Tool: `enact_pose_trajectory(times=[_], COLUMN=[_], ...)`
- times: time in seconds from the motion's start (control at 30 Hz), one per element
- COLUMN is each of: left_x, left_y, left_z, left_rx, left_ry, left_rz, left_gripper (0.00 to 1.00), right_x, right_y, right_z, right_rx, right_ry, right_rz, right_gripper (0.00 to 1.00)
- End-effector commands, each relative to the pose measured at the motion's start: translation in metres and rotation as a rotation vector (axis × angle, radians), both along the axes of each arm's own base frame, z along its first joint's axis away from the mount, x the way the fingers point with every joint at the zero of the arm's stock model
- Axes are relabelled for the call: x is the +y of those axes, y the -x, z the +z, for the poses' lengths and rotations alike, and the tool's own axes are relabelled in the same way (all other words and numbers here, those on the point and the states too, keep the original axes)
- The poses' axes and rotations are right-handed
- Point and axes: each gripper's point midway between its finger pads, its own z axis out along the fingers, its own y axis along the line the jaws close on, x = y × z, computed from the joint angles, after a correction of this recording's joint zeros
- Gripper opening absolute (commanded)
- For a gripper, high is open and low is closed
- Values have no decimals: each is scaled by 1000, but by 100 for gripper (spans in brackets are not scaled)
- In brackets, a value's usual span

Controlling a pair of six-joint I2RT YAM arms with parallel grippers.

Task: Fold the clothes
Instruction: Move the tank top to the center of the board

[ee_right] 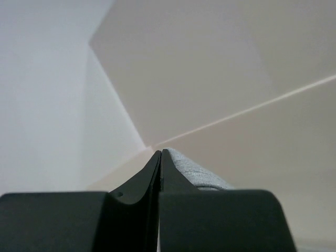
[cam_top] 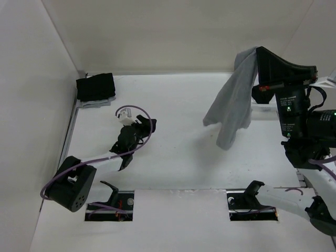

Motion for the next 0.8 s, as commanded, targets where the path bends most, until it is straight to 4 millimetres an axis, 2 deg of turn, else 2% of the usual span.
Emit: enact_pose_trajectory(times=[0.0, 0.1, 0.17, 0.2, 0.23, 0.27, 0.3, 0.33, 0.37, 0.47, 0.6, 0.63, 0.77], left_x=[22, 28, 22, 16, 13, 8, 3, -1, -9, -30, -39, -49, -76], left_y=[-6, -7, -8, -9, -8, -8, -8, -7, -5, 5, 7, 14, 39], left_z=[20, 19, 16, 14, 12, 12, 10, 9, 4, -10, -35, -45, -63], left_rx=[-34, -29, -16, -8, -3, 1, 7, 10, 26, 69, 165, 203, 238], left_ry=[105, 108, 103, 99, 95, 93, 88, 85, 76, 29, -54, -78, -129], left_rz=[74, 89, 71, 51, 37, 11, -9, -22, -49, -113, -138, -187, -323], left_gripper=[58, 59, 59, 59, 59, 59, 59, 59, 59, 57, 57, 57, 53], right_x=[27, 55, 80, 84, 91, 101, 106, 108, 109, 102, 84, 83, 77], right_y=[-13, -42, -81, -89, -99, -112, -118, -121, -131, -146, -171, -173, -171], right_z=[-7, -52, -114, -129, -154, -197, -220, -232, -257, -288, -325, -335, -342], right_rx=[8, 104, 237, 267, 322, 401, 440, 459, 511, 570, 661, 683, 689], right_ry=[75, 106, 107, 101, 88, 78, 79, 85, 94, 119, 96, 88, 84], right_rz=[-16, 14, 62, 75, 100, 127, 137, 140, 127, 83, 36, 49, 51], right_gripper=[0, 0, 0, 0, 0, 0, 0, 0, 0, 0, 0, 0, 0])
